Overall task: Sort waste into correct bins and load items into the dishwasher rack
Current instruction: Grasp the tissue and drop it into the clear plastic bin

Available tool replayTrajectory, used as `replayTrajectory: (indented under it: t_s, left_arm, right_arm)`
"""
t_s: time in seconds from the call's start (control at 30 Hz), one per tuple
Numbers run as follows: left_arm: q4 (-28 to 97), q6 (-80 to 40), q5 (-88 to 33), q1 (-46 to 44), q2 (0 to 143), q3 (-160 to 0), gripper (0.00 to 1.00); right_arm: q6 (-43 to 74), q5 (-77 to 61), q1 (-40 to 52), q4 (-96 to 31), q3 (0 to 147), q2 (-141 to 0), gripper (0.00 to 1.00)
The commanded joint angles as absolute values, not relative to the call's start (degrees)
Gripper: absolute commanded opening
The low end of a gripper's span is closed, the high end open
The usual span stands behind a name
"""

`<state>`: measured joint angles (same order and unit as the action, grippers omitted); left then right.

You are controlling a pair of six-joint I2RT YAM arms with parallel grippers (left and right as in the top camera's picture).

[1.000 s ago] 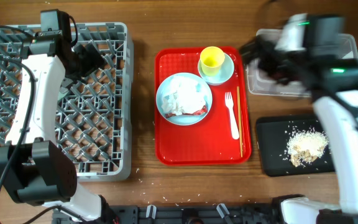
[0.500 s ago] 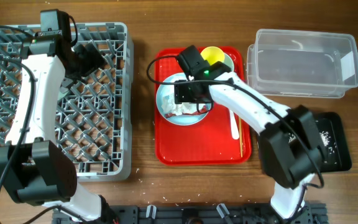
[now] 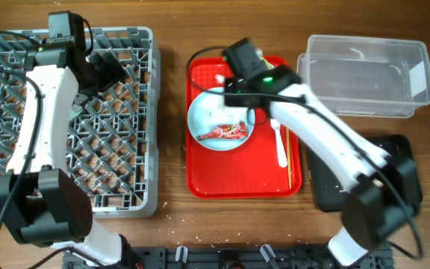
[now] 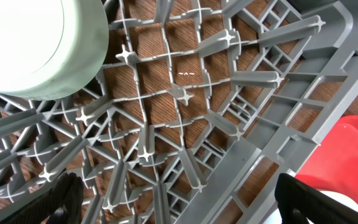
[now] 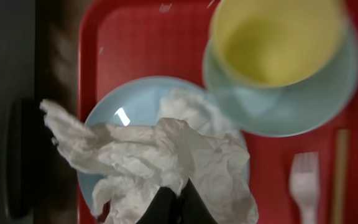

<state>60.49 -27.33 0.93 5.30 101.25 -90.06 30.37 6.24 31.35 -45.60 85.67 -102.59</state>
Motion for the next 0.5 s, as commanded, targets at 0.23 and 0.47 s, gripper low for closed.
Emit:
replayTrajectory:
  t_s: [0.23, 0.47]
  left_arm:
    - [60.5, -27.5, 0.5, 5.4, 100.9, -90.2, 1.00]
    - [60.5, -27.4, 0.5, 5.4, 100.9, -90.2, 1.00]
  right_arm:
    - [34.9, 17.2, 4.0, -47.9, 86.0, -89.8, 0.04]
    - [20.8, 0.4, -0.4, -36.1, 83.7, -100.3, 1.00]
